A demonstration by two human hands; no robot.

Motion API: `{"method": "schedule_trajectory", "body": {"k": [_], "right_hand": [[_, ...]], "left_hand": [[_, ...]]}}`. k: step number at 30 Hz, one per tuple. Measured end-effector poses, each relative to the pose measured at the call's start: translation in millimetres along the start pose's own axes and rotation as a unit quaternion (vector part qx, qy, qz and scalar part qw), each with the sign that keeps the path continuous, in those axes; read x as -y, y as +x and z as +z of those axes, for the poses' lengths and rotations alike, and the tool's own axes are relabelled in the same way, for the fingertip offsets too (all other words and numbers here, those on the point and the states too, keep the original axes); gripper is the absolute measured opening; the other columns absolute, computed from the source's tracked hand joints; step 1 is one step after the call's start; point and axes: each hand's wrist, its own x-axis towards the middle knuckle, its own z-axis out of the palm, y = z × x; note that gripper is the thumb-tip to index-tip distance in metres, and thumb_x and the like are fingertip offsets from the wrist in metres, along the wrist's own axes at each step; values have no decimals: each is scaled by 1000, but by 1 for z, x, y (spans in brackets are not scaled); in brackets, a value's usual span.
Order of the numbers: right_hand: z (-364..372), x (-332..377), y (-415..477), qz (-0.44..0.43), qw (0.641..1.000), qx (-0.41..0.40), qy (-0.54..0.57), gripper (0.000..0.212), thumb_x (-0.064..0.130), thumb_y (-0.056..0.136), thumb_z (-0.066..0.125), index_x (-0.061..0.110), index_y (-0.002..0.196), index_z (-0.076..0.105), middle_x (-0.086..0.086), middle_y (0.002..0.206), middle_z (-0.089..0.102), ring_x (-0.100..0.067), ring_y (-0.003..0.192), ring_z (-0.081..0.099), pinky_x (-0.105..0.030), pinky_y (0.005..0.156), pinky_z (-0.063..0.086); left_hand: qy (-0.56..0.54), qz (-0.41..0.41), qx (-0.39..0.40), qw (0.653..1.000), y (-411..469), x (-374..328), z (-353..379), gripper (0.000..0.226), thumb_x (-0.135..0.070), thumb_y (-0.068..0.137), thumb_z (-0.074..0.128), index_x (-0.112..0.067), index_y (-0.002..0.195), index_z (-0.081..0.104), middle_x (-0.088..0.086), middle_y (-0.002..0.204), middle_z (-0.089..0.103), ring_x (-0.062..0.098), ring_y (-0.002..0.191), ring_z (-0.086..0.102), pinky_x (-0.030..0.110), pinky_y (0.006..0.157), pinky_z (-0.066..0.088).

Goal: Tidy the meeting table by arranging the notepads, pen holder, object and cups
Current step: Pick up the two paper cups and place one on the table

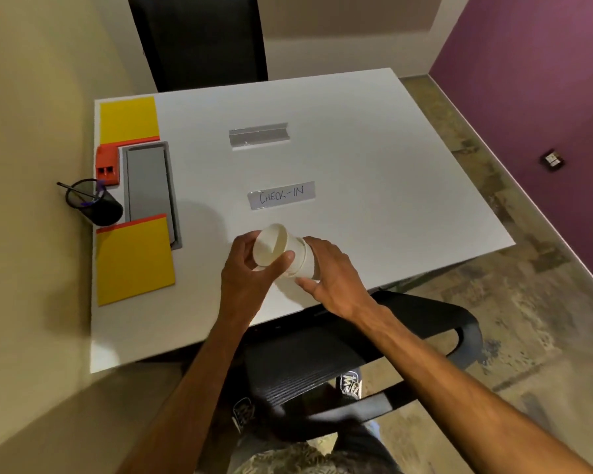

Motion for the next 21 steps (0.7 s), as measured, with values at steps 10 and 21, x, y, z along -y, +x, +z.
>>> {"method": "schedule_trajectory", "body": {"k": [10, 21], "right_hand": [[-69, -106, 49, -50, 997, 56, 5, 76, 37, 80, 75, 24, 142, 34, -3, 130, 57, -25, 113, 56, -44, 94, 51], [-110, -206, 113, -4, 998, 46, 47, 81, 42, 72, 84, 23, 140, 44, -8, 126, 54, -28, 119, 48, -51, 97, 46]], "left_hand": [[-99, -35, -145, 984, 20, -34, 107, 65, -53, 68, 80, -29, 123, 55, -15, 114, 66, 7, 104, 66, 31, 84, 58], [-86, -119, -159, 976, 53, -31, 184, 58, -47, 73, 79, -33, 119, 46, -7, 116, 58, 21, 107, 61, 56, 89, 55]]}}
